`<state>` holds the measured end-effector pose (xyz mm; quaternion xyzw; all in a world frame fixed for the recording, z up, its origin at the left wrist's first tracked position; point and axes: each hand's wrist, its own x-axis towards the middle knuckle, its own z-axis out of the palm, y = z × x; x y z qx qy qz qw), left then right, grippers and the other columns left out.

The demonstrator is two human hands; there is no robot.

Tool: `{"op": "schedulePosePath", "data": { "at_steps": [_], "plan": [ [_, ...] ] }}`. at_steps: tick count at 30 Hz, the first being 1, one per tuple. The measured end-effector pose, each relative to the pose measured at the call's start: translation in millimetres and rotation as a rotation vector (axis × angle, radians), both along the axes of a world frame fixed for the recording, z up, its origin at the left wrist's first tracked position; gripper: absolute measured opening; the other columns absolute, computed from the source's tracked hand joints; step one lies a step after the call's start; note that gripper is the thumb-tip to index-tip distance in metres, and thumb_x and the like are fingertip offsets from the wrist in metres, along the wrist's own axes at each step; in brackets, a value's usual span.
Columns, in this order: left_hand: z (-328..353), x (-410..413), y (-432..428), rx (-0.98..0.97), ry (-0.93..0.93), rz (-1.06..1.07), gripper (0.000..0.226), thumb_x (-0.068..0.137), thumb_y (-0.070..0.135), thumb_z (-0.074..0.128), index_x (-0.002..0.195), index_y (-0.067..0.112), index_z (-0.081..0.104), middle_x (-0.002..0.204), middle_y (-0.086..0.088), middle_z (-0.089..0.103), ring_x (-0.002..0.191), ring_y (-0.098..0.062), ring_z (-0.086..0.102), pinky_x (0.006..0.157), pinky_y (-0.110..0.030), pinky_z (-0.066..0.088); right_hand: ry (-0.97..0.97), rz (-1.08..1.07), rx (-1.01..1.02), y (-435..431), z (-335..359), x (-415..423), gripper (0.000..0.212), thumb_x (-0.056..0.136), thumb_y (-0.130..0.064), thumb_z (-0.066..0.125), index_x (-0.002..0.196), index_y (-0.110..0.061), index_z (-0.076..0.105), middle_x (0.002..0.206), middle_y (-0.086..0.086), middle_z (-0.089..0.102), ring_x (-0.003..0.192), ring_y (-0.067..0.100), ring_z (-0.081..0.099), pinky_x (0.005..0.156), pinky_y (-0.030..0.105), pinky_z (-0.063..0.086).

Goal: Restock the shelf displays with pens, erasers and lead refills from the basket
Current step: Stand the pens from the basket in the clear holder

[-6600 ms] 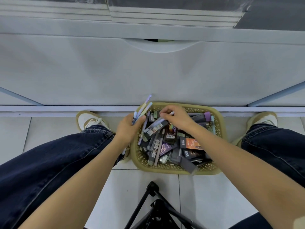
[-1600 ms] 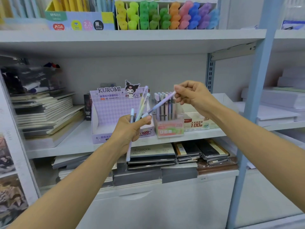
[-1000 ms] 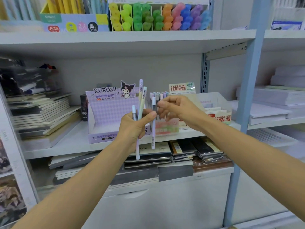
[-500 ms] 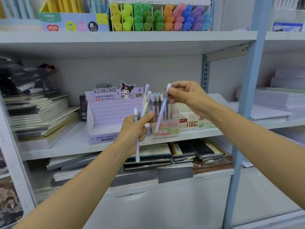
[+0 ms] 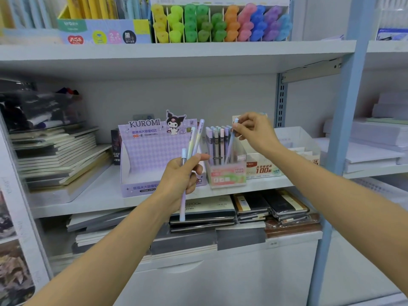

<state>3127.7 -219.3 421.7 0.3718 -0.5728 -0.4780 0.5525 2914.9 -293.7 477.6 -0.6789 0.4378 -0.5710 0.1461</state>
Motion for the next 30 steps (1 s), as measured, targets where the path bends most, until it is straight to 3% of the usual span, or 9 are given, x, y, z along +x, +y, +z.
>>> {"op": "schedulePosePath", "data": {
  "at_steps": [11, 15, 20, 24, 30],
  "plan": [
    [-2.9, 1.9, -10.1, 0.000, -0.011, -0.019, 0.026, 0.099, 0.025, 0.052, 0.110, 0.008, 0.069, 0.060, 0.003, 0.051, 0.040, -0.007, 0.025, 0.037, -0.019, 0.023, 0.069, -0.004, -0.016, -13.6, 7.4, -1.1, 0.014, 0.086, -0.016, 0.073, 0.088, -0.011, 0.059, 0.067, 0.004, 0.069, 0.056, 0.010, 0.067, 0.057, 0.018, 0.055],
    [-3.5, 1.7, -12.7, 0.001, -0.003, -0.035, 0.026, 0.099, 0.024, 0.052, 0.111, 0.007, 0.068, 0.060, 0.002, 0.051, 0.039, -0.007, 0.026, 0.037, -0.019, 0.023, 0.132, -0.003, -0.021, -17.8, 11.6, -1.3, 0.015, 0.087, -0.016, 0.072, 0.100, -0.014, 0.064, 0.067, 0.002, 0.069, 0.054, 0.008, 0.067, 0.054, 0.019, 0.054],
    [-3.5, 1.0, -15.9, 0.003, -0.003, -0.047, 0.026, 0.100, 0.024, 0.051, 0.111, 0.008, 0.069, 0.061, 0.003, 0.051, 0.039, -0.007, 0.026, 0.037, -0.018, 0.024, 0.228, -0.041, 0.003, -25.0, 9.5, 2.3, 0.017, 0.091, -0.030, 0.065, 0.098, -0.015, 0.071, 0.074, 0.001, 0.071, 0.064, 0.011, 0.069, 0.059, 0.018, 0.055],
    [-5.7, 2.8, -17.9, 0.012, -0.003, -0.054, 0.026, 0.100, 0.024, 0.051, 0.111, 0.008, 0.069, 0.060, 0.003, 0.052, 0.038, -0.007, 0.027, 0.036, -0.018, 0.024, 0.177, -0.023, 0.024, -27.0, 10.1, -0.5, 0.022, 0.093, -0.025, 0.064, 0.108, -0.009, 0.070, 0.078, 0.004, 0.072, 0.064, 0.010, 0.069, 0.060, 0.020, 0.057],
    [-8.1, 3.3, -21.2, 0.017, 0.001, -0.059, 0.026, 0.100, 0.024, 0.052, 0.112, 0.008, 0.069, 0.060, 0.003, 0.052, 0.038, -0.006, 0.027, 0.036, -0.018, 0.025, 0.152, -0.077, 0.021, -27.1, 13.0, 4.5, 0.023, 0.083, -0.030, 0.075, 0.085, -0.008, 0.070, 0.072, 0.004, 0.071, 0.062, 0.011, 0.067, 0.055, 0.018, 0.049]
  ]
}}
